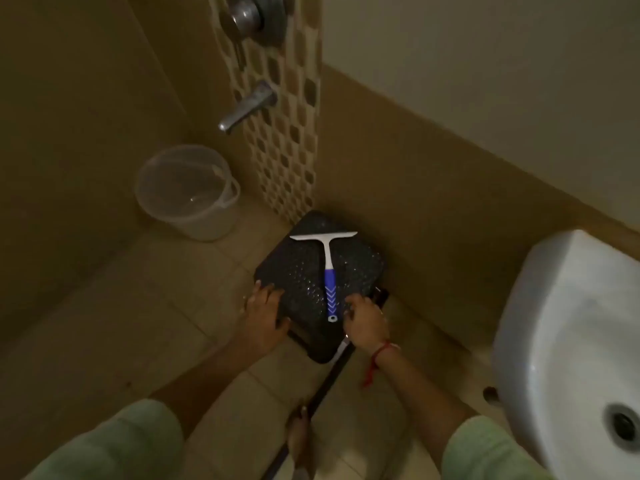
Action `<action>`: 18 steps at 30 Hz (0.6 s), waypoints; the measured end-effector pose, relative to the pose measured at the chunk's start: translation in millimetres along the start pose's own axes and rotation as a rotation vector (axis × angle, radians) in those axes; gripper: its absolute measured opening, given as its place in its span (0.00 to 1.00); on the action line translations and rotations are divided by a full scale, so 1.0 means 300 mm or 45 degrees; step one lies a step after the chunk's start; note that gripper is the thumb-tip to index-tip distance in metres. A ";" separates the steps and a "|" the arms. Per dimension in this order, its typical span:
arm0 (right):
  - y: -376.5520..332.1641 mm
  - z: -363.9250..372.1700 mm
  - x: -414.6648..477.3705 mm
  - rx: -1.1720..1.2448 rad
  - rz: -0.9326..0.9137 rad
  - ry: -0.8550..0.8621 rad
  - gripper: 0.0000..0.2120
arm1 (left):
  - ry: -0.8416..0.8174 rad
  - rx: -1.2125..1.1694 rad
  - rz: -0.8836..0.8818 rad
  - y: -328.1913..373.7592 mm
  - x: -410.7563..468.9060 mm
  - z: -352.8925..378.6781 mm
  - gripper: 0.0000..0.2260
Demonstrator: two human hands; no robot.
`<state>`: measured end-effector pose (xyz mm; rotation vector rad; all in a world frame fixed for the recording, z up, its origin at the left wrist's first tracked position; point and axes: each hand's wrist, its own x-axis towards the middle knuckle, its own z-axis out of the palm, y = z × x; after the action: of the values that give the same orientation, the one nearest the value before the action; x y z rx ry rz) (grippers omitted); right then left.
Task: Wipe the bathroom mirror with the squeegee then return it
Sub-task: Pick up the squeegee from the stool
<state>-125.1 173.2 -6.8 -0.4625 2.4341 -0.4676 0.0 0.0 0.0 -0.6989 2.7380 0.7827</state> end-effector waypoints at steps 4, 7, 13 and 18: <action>0.018 0.055 0.141 0.045 0.082 0.064 0.11 | 0.055 -0.078 -0.008 -0.050 0.094 0.081 0.26; 0.010 0.122 0.225 0.056 0.100 0.073 0.13 | 0.071 -0.128 0.007 -0.063 0.140 0.150 0.26; -0.025 0.255 0.324 0.016 0.235 0.130 0.26 | 0.064 -0.135 0.036 -0.092 0.160 0.234 0.27; -0.029 0.302 0.404 -0.018 0.415 0.220 0.25 | 0.109 -0.131 0.055 -0.141 0.150 0.260 0.26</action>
<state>-158.1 93.6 -131.6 -0.0262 2.6145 -0.3611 -12.6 -6.6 -98.5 -0.7112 2.8143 0.9299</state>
